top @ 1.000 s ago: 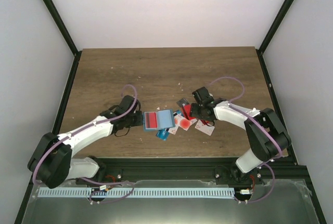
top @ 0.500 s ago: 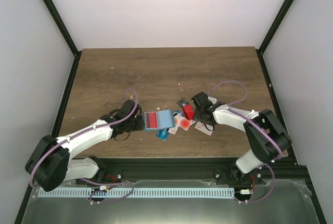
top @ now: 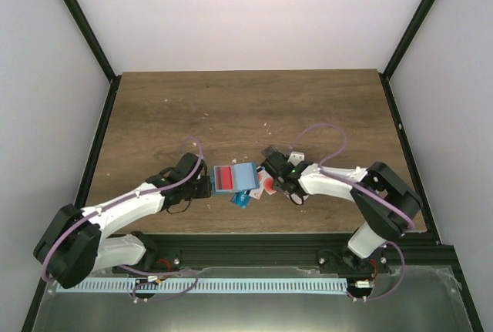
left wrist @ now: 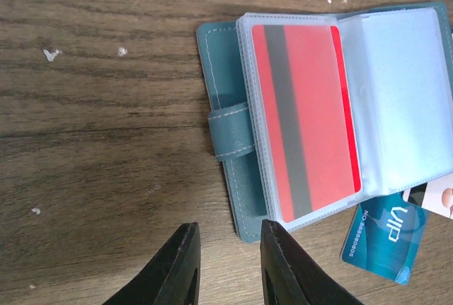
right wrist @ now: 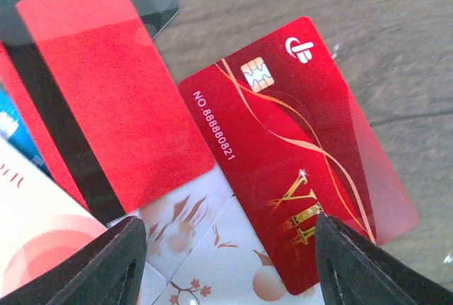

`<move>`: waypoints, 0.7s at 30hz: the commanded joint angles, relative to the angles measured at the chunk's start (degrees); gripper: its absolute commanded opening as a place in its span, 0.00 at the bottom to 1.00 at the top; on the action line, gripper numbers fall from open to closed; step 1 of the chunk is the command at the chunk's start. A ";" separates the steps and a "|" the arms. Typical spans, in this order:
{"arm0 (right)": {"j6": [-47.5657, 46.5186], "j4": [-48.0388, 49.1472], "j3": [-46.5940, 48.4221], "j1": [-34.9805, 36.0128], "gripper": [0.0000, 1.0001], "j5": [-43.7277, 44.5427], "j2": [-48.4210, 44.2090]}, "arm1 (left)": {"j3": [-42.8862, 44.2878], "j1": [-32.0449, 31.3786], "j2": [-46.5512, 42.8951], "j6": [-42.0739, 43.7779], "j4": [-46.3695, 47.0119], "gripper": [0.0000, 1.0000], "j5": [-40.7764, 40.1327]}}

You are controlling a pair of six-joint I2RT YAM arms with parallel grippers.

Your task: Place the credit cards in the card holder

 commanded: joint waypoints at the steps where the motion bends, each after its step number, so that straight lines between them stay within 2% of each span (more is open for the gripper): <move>1: 6.45 -7.78 -4.55 5.16 0.66 -16.06 5.05 | -1.44 -0.25 -1.10 0.40 2.64 0.26 1.81; 9: 11.20 -6.81 -6.56 16.13 0.66 -23.13 10.50 | -2.25 -0.52 -2.55 1.64 4.31 0.26 3.66; 13: 13.40 -10.06 -4.90 22.23 0.66 -25.10 12.78 | -2.53 -0.69 -3.53 1.83 4.58 0.27 4.03; 21: 16.60 -14.70 -3.62 26.15 0.67 -28.56 5.90 | -3.13 -0.78 -4.68 2.31 5.17 0.27 4.76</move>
